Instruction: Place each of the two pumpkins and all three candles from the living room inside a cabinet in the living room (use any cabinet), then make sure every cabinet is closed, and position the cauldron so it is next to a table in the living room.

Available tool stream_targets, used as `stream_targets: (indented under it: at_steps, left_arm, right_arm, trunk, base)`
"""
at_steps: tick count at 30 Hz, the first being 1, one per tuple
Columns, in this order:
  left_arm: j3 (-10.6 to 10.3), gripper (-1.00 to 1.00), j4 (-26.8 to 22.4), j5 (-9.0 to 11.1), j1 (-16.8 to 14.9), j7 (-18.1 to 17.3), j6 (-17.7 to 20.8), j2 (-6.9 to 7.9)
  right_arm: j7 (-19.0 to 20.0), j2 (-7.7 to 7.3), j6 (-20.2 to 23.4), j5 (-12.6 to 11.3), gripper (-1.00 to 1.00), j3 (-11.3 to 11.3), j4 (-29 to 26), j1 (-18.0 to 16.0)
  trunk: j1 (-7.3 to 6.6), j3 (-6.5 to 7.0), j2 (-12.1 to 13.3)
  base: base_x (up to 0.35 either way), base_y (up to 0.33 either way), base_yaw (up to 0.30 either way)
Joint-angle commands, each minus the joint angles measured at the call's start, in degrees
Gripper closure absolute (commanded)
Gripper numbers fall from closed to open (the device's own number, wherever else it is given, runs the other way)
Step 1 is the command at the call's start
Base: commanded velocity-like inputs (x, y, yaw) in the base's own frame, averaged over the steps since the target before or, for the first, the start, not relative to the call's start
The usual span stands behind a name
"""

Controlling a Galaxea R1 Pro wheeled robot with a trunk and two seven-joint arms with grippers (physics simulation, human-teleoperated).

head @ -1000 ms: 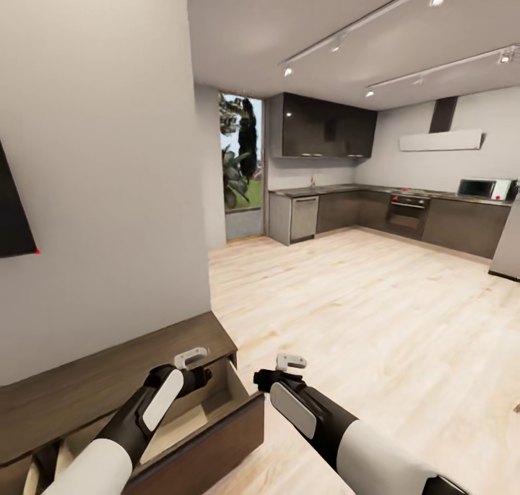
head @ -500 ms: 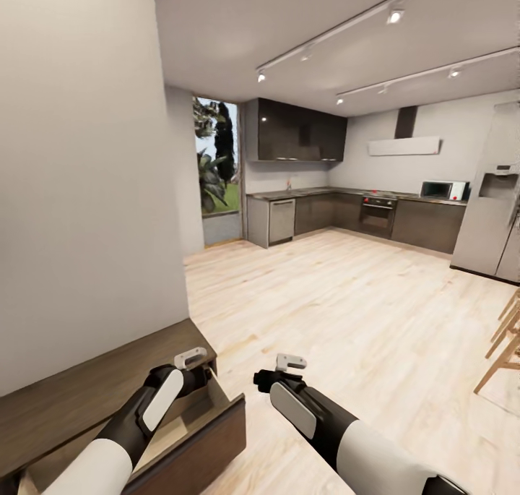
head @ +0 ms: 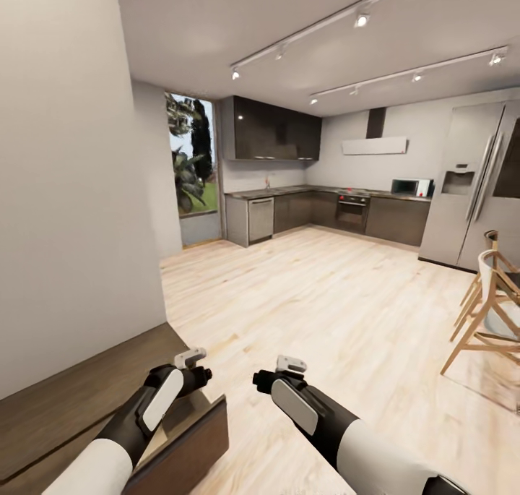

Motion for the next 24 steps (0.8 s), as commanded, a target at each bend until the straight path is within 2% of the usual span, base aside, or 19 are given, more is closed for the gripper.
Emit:
stream_targets:
  at_steps: [1, 5, 12, 20, 22, 24]
  left_arm:
    - [-0.1, -1.00, -0.1, 0.6, 0.0, 0.5, 0.1, 0.07]
    - [-0.1, -1.00, -0.2, 0.6, 0.0, 0.5, 0.1, 0.08]
    - [-0.2, -1.00, -0.9, 0.6, 0.0, 0.5, 0.1, 0.09]
    - [-0.2, -1.00, -1.4, 0.6, 0.0, 0.5, 0.1, 0.09]
    - [-0.4, -1.00, -1.4, 0.6, 0.0, 0.5, 0.1, 0.09]
    - [-0.5, -1.00, -1.4, 0.6, 0.0, 0.5, 0.1, 0.09]
  right_arm:
    - [-0.3, -0.02, 0.2, -0.3, -1.00, 0.2, 0.0, -0.1]
    - [-0.4, -0.02, 0.2, -0.3, -1.00, 0.2, 0.1, -0.1]
    - [-0.5, -0.17, 0.3, -1.0, -1.00, 0.2, 0.3, -0.1]
    - [-0.5, -1.75, 0.2, -10.5, -1.00, 0.5, 0.3, 0.2]
    - [-0.5, -2.61, -0.3, -11.2, -1.00, 0.5, 0.2, 0.4]
    - [-0.1, -4.50, -1.6, -11.6, -1.00, 0.5, 0.4, 0.7]
  trunk:
    - [0.00, -0.10, 0.0]
    - [0.00, -0.21, 0.0]
    - [0.00, -0.41, 0.0]
    - [0.00, -0.78, 0.0]
    - [0.00, -0.89, 0.0]
    - [0.00, -0.98, 0.0]
  base:
    - [-0.005, 0.000, -0.262]
    - [-0.132, 0.000, -0.262]
    - [-0.301, 0.000, -0.264]
    - [-0.143, 0.000, -0.235]
    - [-0.192, 0.000, -0.226]
    - [-0.169, 0.000, -0.239]
